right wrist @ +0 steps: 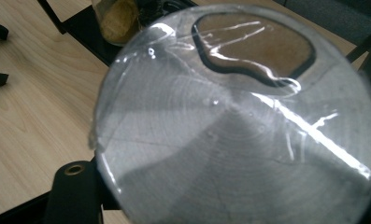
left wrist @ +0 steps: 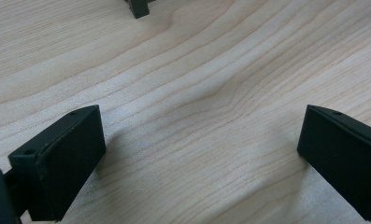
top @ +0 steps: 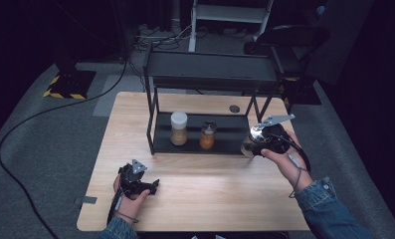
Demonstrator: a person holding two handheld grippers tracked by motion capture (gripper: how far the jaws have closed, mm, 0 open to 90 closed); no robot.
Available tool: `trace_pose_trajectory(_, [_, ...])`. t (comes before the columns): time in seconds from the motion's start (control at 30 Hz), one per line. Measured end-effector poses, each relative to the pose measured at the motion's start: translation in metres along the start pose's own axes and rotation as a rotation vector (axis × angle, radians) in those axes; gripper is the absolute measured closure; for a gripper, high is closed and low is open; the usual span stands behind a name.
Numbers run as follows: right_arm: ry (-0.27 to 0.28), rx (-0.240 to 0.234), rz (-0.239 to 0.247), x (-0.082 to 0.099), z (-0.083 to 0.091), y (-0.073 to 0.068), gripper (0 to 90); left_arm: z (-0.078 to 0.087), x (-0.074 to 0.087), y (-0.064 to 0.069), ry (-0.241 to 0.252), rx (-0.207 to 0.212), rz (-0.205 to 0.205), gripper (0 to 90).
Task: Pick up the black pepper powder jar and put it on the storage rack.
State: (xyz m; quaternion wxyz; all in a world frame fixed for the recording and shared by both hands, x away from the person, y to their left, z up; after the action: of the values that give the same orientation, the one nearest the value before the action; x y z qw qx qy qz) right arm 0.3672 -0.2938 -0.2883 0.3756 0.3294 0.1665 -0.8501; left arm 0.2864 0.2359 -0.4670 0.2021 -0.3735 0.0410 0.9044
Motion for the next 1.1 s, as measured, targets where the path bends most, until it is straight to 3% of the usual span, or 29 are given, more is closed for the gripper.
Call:
trace_pose_trajectory(0.4, [-0.009, -0.002, -0.007, -0.016, -0.019, 0.009, 31.7, 0.0, 0.0, 0.0, 0.001, 0.001, -0.001, 0.9])
trace_pose_trajectory(1.1, [-0.03, 0.005, -0.023, -0.028, -0.064, 0.02, 31.6, 0.0, 0.0, 0.0, 0.001, 0.002, -0.001, 0.9])
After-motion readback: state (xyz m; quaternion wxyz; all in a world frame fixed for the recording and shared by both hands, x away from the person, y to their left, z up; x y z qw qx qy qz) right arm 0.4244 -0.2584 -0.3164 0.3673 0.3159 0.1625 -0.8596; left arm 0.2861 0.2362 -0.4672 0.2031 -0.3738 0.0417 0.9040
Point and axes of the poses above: each handheld gripper's, and its own axes: z roughly backward along the jaws, x roughly out of its underside, y roughly to its right, the point moved 2 cm from there along -z, roughly forward along the jaws, and after that the axes turned 7 degrees about -x, right-handed, at the moved point
